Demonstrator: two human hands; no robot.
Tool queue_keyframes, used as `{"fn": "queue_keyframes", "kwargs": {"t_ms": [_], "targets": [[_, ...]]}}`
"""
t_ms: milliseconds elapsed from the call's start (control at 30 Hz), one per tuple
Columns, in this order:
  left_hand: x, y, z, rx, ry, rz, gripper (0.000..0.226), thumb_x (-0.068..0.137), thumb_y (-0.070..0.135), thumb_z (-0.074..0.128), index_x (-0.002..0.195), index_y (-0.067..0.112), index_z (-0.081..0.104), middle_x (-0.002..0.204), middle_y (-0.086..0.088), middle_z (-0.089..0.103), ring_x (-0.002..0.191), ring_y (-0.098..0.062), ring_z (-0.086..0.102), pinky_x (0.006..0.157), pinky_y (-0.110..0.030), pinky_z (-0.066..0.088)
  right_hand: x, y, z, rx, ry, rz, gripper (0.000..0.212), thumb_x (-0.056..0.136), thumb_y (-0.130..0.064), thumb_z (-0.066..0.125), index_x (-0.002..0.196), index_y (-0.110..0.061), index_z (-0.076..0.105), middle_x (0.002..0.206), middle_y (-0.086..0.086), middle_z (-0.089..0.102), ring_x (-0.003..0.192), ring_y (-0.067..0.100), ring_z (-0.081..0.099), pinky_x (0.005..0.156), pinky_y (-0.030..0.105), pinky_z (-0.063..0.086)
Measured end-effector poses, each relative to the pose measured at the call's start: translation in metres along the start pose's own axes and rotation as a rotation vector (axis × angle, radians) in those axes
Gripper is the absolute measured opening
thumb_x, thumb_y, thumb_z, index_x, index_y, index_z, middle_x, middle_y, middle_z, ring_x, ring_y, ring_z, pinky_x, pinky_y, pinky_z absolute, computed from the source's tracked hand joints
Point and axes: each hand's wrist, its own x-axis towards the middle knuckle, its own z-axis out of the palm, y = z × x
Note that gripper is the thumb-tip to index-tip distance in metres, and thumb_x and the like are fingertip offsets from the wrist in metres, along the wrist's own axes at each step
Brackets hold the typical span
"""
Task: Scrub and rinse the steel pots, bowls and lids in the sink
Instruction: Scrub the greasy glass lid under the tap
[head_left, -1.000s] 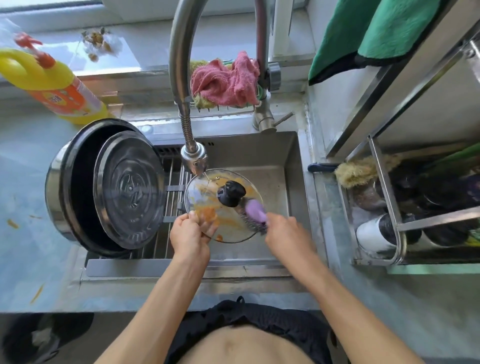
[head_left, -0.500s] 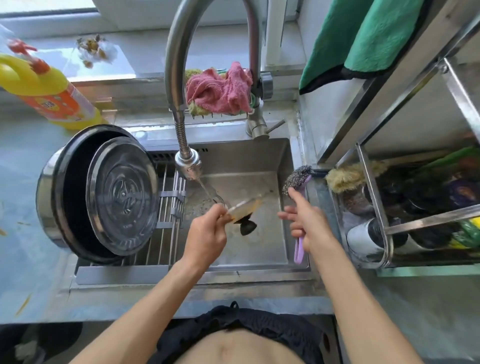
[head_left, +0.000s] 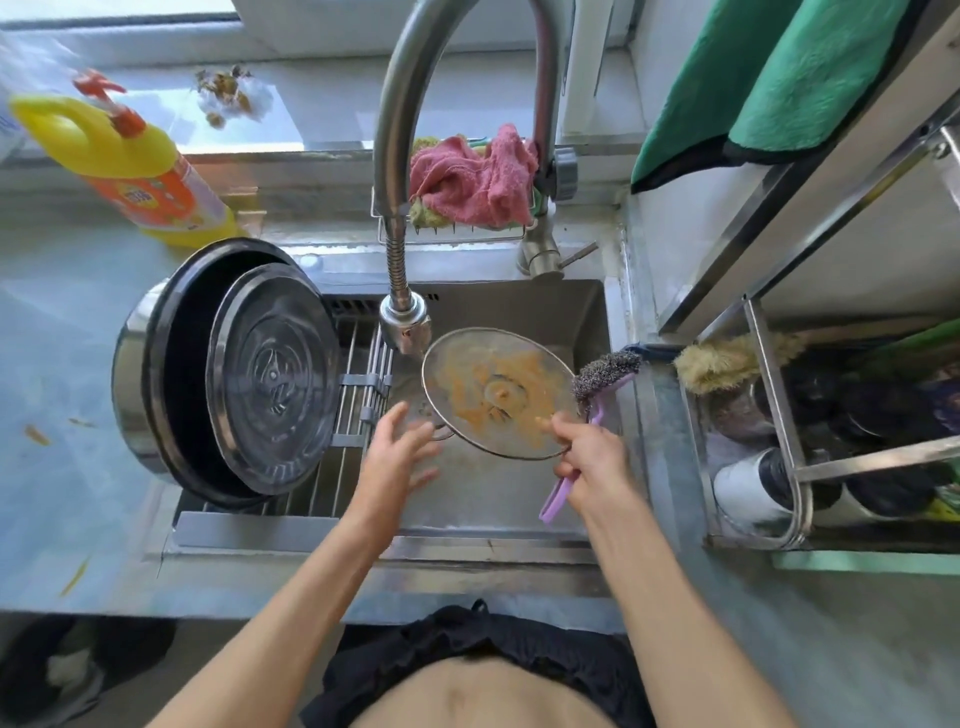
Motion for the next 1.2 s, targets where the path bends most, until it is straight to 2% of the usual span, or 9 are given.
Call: {"fn": "queue_keyframes", "kwargs": {"t_ms": [100, 300, 500, 600, 733, 867, 967, 1100, 1200], "targets": [[-0.001, 0.002, 0.013, -0.306, -0.122, -0.166, 0.059, 0.101, 0.011, 0.051, 0.154, 0.025, 0.032, 0.125, -0.012, 0.070, 0.103, -0.033, 0.073, 0.072, -0.039, 0.062, -0.006, 0.007, 0.012, 0.030, -0.043, -0.047, 0.011, 0.090, -0.002, 0.066, 0.097, -0.006, 0.059, 0.101, 0.014, 0.074, 0.034, 0.004, 0.038, 0.033, 0.017, 0.025], [-0.010, 0.007, 0.010, -0.619, -0.159, -0.195, 0.054, 0.095, 0.006, 0.038, 0.146, 0.023, 0.045, 0.130, -0.020, 0.066, 0.118, -0.044, 0.064, 0.083, -0.048, 0.062, -0.010, 0.007, 0.011, -0.264, -0.064, -0.207, 0.008, 0.091, -0.014, 0.068, 0.085, -0.012, 0.063, 0.095, 0.023, 0.071, 0.040, 0.009, 0.031, 0.039, 0.022, 0.029], [-0.005, 0.010, 0.007, -0.421, 0.005, -0.129, 0.053, 0.097, -0.008, 0.044, 0.140, 0.021, 0.045, 0.123, -0.020, 0.069, 0.096, -0.037, 0.074, 0.062, -0.040, 0.062, -0.016, -0.002, 0.008, -0.730, -0.109, -0.367, 0.034, 0.092, -0.045, 0.062, 0.080, -0.013, 0.065, 0.072, 0.004, 0.070, 0.058, 0.016, 0.055, 0.058, 0.030, 0.045], [-0.003, 0.016, -0.003, -0.299, 0.056, -0.084, 0.057, 0.096, -0.010, 0.042, 0.141, 0.025, 0.046, 0.117, -0.014, 0.071, 0.094, -0.034, 0.074, 0.057, -0.038, 0.062, -0.018, -0.022, 0.001, -1.002, -0.095, -0.600, 0.022, 0.097, -0.031, 0.052, 0.100, -0.015, 0.066, 0.087, 0.007, 0.072, 0.086, 0.026, 0.064, 0.073, 0.035, 0.050], [-0.006, 0.020, -0.010, -0.189, 0.047, -0.010, 0.055, 0.098, -0.007, 0.043, 0.135, 0.034, 0.050, 0.113, -0.009, 0.073, 0.095, -0.032, 0.075, 0.058, -0.040, 0.062, -0.037, -0.031, 0.009, -1.278, -0.322, -0.858, 0.027, 0.101, -0.019, 0.045, 0.118, -0.023, 0.065, 0.075, 0.004, 0.058, 0.066, 0.025, 0.054, 0.057, 0.034, 0.040], [-0.011, 0.027, -0.011, -0.056, 0.011, 0.058, 0.056, 0.099, -0.005, 0.042, 0.140, 0.033, 0.049, 0.110, -0.005, 0.075, 0.093, -0.030, 0.076, 0.058, -0.040, 0.061, -0.041, -0.035, 0.018, -1.502, -0.155, -0.862, 0.036, 0.099, -0.017, 0.040, 0.129, -0.031, 0.054, 0.085, 0.012, 0.062, 0.078, 0.037, 0.060, 0.060, 0.037, 0.041], [-0.012, 0.029, -0.010, -0.036, 0.020, 0.063, 0.054, 0.098, -0.006, 0.041, 0.139, 0.029, 0.049, 0.098, 0.001, 0.078, 0.086, -0.023, 0.076, 0.055, -0.038, 0.062, -0.061, -0.017, 0.021, -1.613, -0.334, -0.887, 0.057, 0.093, -0.006, 0.040, 0.140, -0.039, 0.042, 0.079, 0.010, 0.055, 0.066, 0.032, 0.048, 0.057, 0.034, 0.032], [-0.013, 0.026, -0.006, -0.056, 0.015, 0.033, 0.056, 0.098, -0.007, 0.041, 0.140, 0.030, 0.049, 0.109, -0.007, 0.075, 0.093, -0.031, 0.076, 0.050, -0.035, 0.059, -0.047, -0.019, 0.005, -1.653, -0.169, -0.843, 0.051, 0.093, -0.005, 0.039, 0.135, -0.032, 0.045, 0.071, 0.003, 0.047, 0.067, 0.032, 0.045, 0.058, 0.035, 0.035], [-0.014, 0.022, -0.001, -0.057, 0.022, 0.016, 0.056, 0.097, -0.007, 0.041, 0.139, 0.029, 0.050, 0.107, -0.007, 0.075, 0.093, -0.029, 0.076, 0.049, -0.032, 0.058, -0.051, -0.009, -0.003, -1.664, -0.273, -0.813, 0.034, 0.095, -0.009, 0.040, 0.124, -0.026, 0.049, 0.069, 0.003, 0.044, 0.066, 0.033, 0.047, 0.056, 0.034, 0.034]]}}
